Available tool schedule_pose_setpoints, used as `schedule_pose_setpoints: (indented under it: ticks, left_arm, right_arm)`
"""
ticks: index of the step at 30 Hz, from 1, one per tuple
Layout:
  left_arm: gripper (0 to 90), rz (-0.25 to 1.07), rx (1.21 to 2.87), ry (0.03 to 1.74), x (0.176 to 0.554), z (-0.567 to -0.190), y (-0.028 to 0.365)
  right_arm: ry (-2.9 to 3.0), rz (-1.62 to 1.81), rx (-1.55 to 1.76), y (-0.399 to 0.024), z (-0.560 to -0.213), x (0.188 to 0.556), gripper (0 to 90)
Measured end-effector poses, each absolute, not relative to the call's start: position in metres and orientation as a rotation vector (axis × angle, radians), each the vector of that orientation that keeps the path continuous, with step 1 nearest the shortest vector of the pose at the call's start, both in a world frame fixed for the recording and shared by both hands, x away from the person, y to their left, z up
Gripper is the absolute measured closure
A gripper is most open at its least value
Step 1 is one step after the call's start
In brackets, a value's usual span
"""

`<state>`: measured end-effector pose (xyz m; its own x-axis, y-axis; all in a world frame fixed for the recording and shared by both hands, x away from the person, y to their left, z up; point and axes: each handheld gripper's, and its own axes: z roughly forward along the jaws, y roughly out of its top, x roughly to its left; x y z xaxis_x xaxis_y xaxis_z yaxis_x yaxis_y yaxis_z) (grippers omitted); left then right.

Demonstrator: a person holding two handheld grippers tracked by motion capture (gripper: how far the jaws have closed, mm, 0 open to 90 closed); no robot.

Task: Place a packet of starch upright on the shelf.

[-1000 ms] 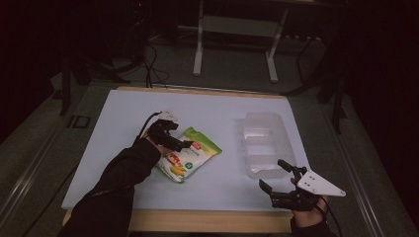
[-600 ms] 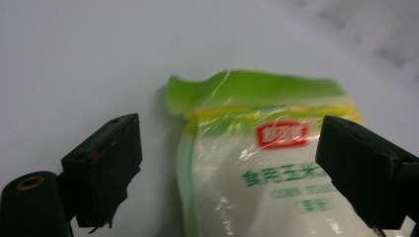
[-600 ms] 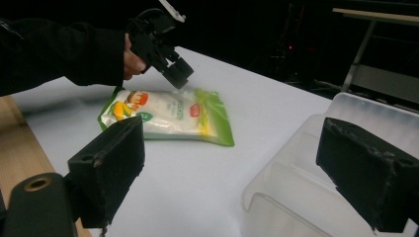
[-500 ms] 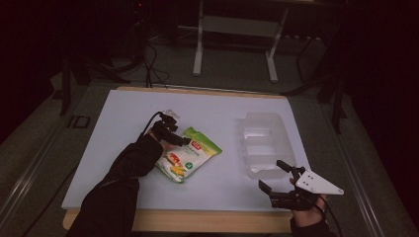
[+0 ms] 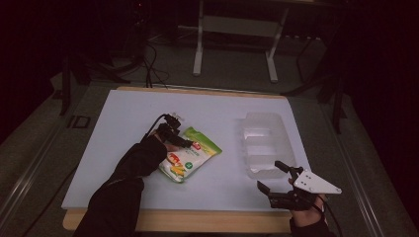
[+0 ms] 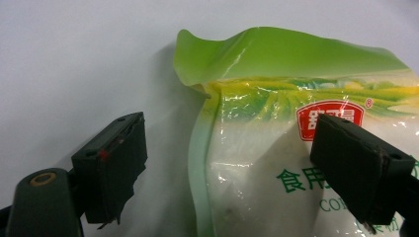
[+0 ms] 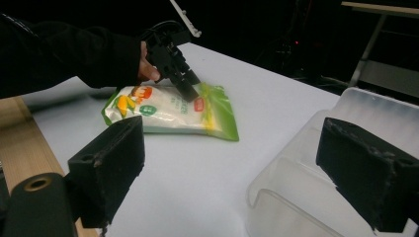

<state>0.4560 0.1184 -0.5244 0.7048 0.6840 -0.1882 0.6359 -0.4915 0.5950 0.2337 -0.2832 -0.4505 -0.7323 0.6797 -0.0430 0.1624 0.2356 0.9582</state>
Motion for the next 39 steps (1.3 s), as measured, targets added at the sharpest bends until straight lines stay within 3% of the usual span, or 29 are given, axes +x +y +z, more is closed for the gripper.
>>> schedule_pose_setpoints:
  ticks: [2,4,8,15,24,39]
  left_arm:
    - [17.8,0.109,2.265,0.982,0.453,-0.524,0.115]
    - [28.5,0.113,2.294,0.919,0.449,-0.523,0.11]
    - [37.3,0.161,2.341,0.894,0.443,-0.522,0.102]
    - [76.0,0.31,2.406,0.804,0.429,-0.52,0.091]
    - [82.5,0.307,2.399,0.8,0.426,-0.512,0.093]
    - [85.0,0.322,2.282,0.769,0.404,-0.468,0.112]
  right_arm:
    - [2.057,1.511,0.765,-0.283,-0.45,0.233,11.3]
    - [2.055,1.51,0.762,-0.283,-0.45,0.233,11.4]
    - [2.056,1.514,0.771,-0.284,-0.45,0.234,11.4]
    - [2.055,1.513,0.766,-0.282,-0.45,0.234,11.4]
    - [2.047,1.524,0.774,-0.284,-0.449,0.234,11.4]
    - [1.984,1.531,0.78,-0.29,-0.446,0.233,11.4]
